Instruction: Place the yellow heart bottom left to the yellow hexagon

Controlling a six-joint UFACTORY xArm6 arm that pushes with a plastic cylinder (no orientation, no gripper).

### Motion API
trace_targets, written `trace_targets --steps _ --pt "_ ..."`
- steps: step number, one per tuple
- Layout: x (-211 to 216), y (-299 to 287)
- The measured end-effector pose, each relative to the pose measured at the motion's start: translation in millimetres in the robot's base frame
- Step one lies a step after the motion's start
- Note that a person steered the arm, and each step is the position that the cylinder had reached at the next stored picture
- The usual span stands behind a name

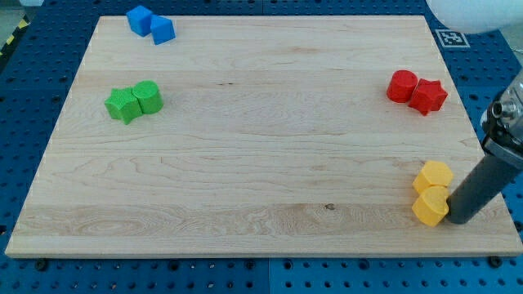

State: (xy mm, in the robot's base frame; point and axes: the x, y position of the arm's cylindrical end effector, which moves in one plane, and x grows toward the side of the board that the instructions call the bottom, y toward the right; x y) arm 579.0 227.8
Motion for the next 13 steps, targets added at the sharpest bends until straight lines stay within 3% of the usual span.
trace_targets --steps 1,3,5,10,13 --pt "-4.8 0.0" --pt "39.2 -2.6" --pt "38.5 -28.5" --pt "32.0 -19.2" --pt "-1.1 -23.3"
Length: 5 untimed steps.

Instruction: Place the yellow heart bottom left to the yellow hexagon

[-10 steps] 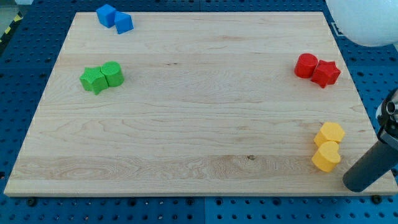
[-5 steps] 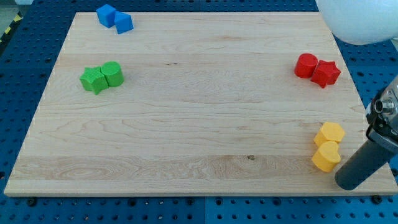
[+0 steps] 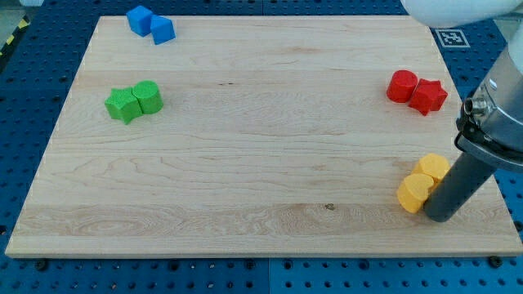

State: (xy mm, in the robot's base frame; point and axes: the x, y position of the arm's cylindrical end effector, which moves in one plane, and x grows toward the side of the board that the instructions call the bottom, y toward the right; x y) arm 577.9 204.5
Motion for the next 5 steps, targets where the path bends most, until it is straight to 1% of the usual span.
trace_targets --steps 1,4,5 --pt "-3.6 -4.5" --pt "-5.2 -41.8" --pt "18.4 2.8"
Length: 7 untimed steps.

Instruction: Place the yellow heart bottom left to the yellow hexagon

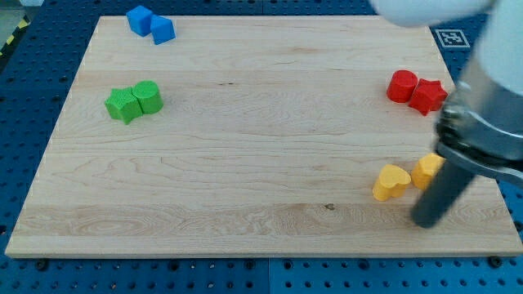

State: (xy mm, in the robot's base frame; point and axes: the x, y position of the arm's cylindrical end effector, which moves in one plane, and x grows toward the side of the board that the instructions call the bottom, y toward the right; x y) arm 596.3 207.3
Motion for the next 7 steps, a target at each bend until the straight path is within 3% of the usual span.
trace_targets --steps 1,2,3,7 --pt "9.4 70.4" --pt "-23.6 101.6" --pt "-63.5 101.7" --pt "-70.0 26.2"
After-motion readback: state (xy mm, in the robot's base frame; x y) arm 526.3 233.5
